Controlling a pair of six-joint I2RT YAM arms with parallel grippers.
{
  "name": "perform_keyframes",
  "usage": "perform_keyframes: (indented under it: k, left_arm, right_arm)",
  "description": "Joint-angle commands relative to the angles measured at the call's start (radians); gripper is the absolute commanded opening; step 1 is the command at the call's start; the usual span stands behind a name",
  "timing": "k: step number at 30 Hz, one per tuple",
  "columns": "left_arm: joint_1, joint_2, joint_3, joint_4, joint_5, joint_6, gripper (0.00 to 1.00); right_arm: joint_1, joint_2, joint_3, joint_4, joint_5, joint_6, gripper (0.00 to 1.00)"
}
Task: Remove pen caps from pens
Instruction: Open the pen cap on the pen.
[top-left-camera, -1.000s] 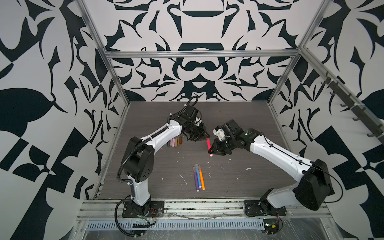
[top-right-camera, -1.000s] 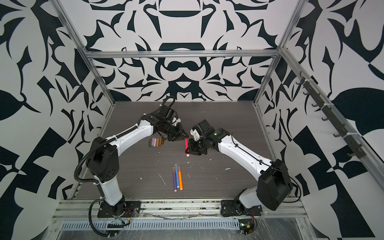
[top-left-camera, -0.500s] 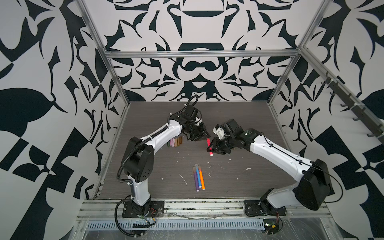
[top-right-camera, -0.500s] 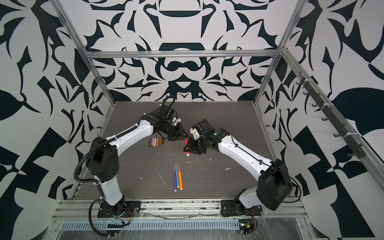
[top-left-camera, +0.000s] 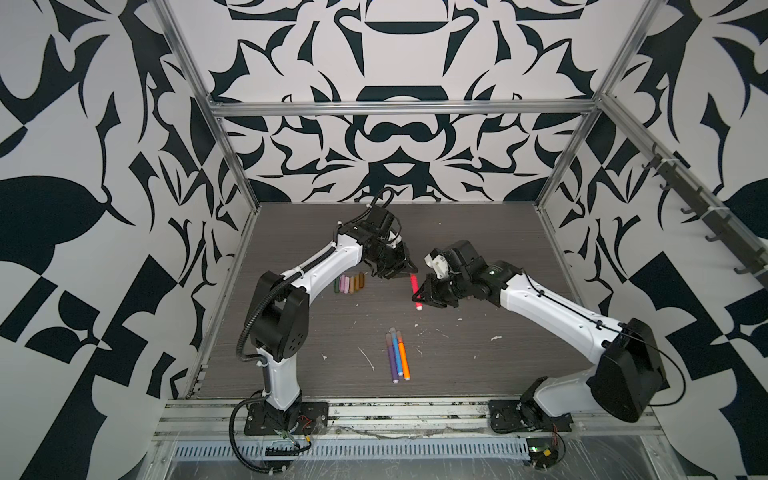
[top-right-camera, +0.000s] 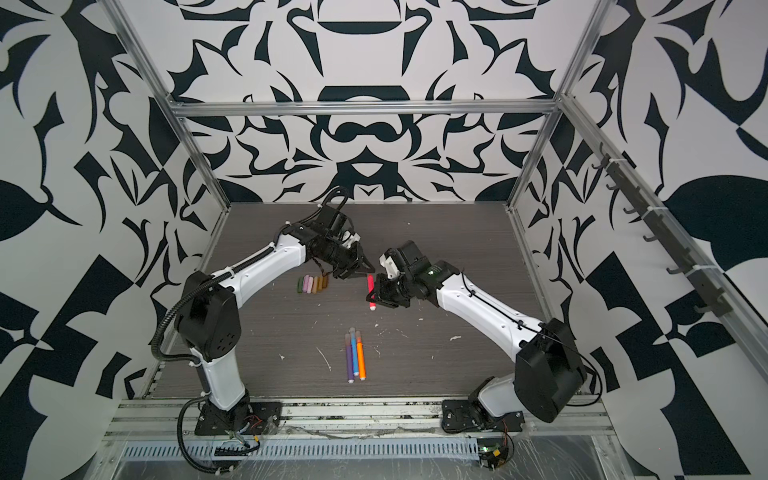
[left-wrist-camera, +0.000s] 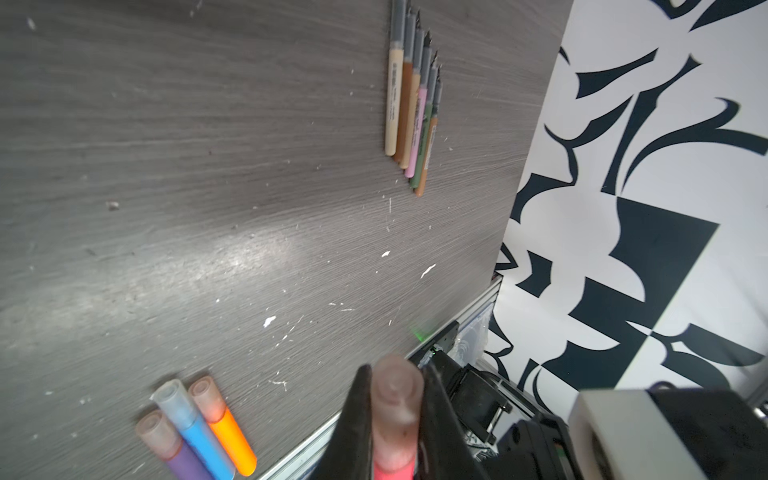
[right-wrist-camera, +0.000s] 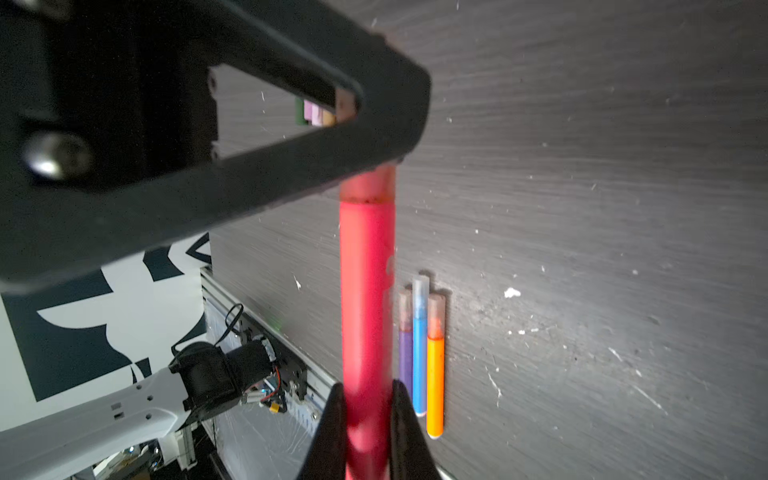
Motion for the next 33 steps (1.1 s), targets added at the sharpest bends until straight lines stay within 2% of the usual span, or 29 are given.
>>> perform_keyframes:
  k: [1, 5, 8, 11, 18, 25, 33]
  left_arm:
    - [0.09, 0.064, 0.151, -0.006, -0.017, 0.048, 0.0]
    - [0.162, 0.176, 0.298, -0.042, -0.054, 0.1, 0.0]
    - [0.209, 0.245, 0.373, -0.049, -0.054, 0.089, 0.0]
    - [0.222, 0.281, 0.442, -0.072, -0.06, 0.097, 0.0]
    - [0.249, 0.327, 0.496, -0.026, -0.07, 0.047, 0.0]
    - [0.299, 0.461, 0.729, -0.058, -0.086, -0.002, 0.0]
    - [0.347, 0.513, 0.775, -0.002, -0.109, -0.054, 0.0]
  right_arm:
    - [0.032, -0.031, -0.047, -0.042, -0.027, 0.045, 0.0]
    - [0.088, -0.02, -0.054, -0.017, -0.021, 0.051, 0.0]
    - [0.115, -0.015, -0.057, 0.002, -0.005, 0.071, 0.0]
    - [0.127, -0.022, -0.063, 0.016, 0.01, 0.088, 0.0]
    - [0.139, -0.03, -0.103, 0.038, 0.014, 0.12, 0.0]
    - [0.141, -0.025, -0.118, 0.052, -0.006, 0.125, 0.0]
    - [0.143, -0.029, -0.127, 0.061, -0.023, 0.138, 0.0]
